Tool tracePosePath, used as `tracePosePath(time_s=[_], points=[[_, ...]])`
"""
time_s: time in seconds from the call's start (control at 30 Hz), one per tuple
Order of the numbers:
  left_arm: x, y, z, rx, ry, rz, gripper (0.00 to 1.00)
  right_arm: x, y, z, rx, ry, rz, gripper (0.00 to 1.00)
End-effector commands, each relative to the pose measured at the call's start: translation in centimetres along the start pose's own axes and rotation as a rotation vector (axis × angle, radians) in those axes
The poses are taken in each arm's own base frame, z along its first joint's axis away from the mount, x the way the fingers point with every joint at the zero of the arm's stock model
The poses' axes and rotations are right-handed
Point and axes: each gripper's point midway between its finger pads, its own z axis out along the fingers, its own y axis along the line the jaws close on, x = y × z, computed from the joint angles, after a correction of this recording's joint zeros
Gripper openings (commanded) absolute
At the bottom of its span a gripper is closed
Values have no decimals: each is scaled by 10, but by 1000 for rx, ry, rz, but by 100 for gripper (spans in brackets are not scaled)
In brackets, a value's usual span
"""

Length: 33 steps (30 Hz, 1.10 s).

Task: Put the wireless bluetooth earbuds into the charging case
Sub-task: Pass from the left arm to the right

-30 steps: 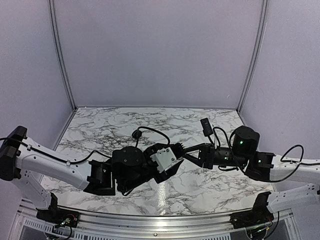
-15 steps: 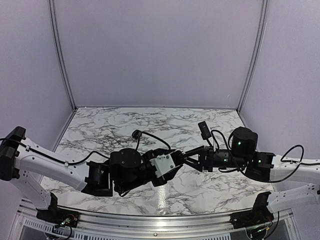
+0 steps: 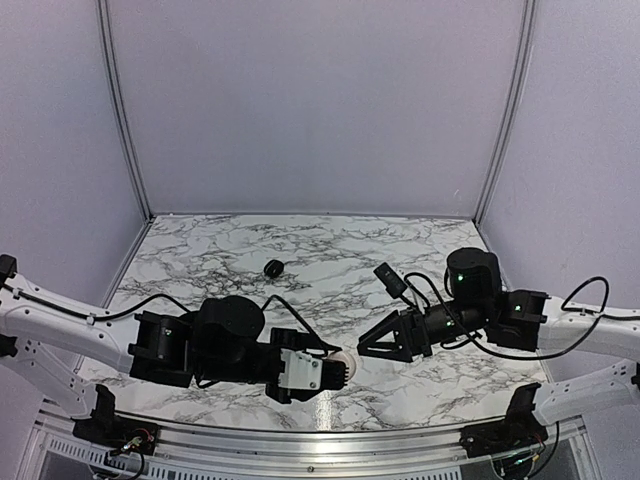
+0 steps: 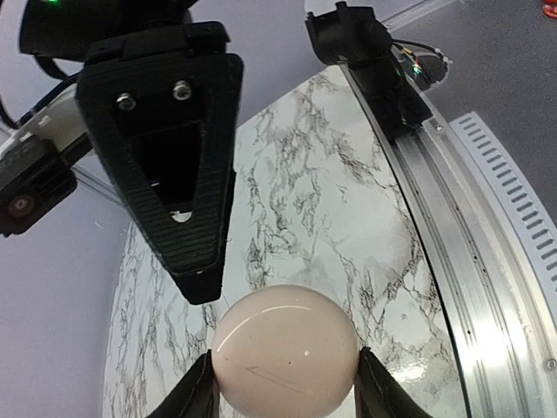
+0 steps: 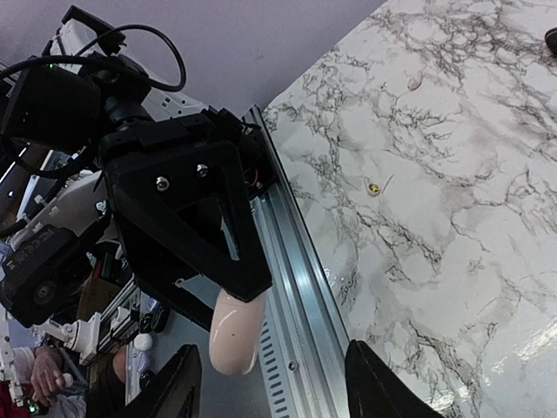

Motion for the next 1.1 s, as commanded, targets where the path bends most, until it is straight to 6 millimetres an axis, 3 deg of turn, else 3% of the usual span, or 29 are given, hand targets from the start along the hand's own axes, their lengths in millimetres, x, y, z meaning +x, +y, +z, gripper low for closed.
tracePosePath(time_s=[0.0, 0.63, 1.07], points=[[5, -17, -1, 134, 54, 57, 21, 4, 23, 3, -89, 97, -15, 57], [4, -32, 12, 216, 45, 139, 19, 50, 25, 35, -177, 269, 85, 45], [8, -31, 14, 209, 63, 156, 19, 57, 24, 47, -191, 283, 104, 33]])
